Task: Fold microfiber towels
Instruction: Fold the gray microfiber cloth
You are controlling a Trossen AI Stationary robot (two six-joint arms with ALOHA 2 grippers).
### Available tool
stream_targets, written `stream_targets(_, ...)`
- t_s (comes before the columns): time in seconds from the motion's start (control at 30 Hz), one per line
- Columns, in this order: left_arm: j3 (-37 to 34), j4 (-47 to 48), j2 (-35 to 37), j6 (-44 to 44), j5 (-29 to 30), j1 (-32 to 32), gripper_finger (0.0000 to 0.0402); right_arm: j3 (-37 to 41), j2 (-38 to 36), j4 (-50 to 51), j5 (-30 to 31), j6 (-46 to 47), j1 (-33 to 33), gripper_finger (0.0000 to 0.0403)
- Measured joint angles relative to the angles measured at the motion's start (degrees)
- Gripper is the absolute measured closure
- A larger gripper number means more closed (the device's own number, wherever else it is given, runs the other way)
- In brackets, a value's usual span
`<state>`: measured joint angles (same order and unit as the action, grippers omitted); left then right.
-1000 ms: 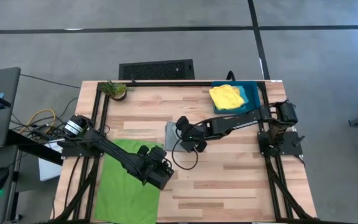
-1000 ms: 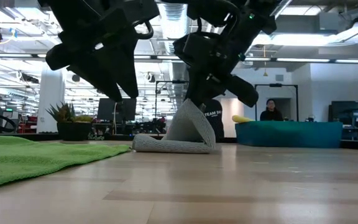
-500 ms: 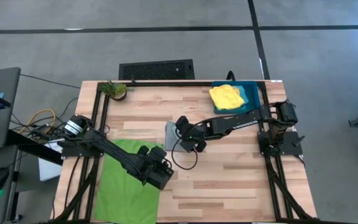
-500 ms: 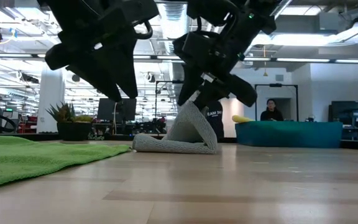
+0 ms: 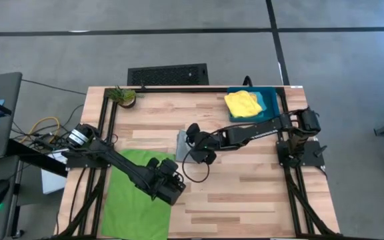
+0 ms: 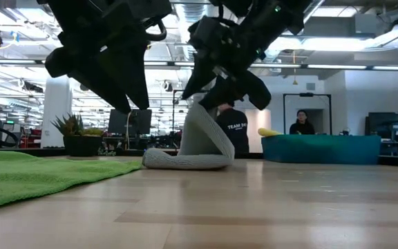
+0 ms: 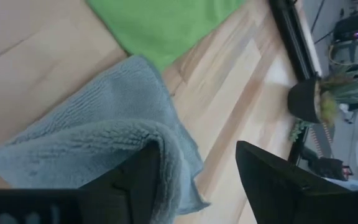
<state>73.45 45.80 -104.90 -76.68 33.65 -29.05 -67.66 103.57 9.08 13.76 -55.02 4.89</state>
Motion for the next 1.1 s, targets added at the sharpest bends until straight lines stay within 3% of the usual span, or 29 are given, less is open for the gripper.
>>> stream_targets(0.3,0.02,0.15,0.00,-0.99,0.04,-0.64,0.0239,0.04,0.83,-1.00,-0.40,0.80,0.21,0.0173)
stream_targets(0.57,0.02,0.39,0.00,-0.69,0.09,-0.62,0.0239,0.04,0.81,-1.95,-0.92,-11.03,1.37,0.0173)
stream_targets(1.1,0.02,0.78,0.00,-0.55,0.02,-0.62,0.0239,0.00,0.18,-4.36,-3.02,-8.12,1.84,0.0173)
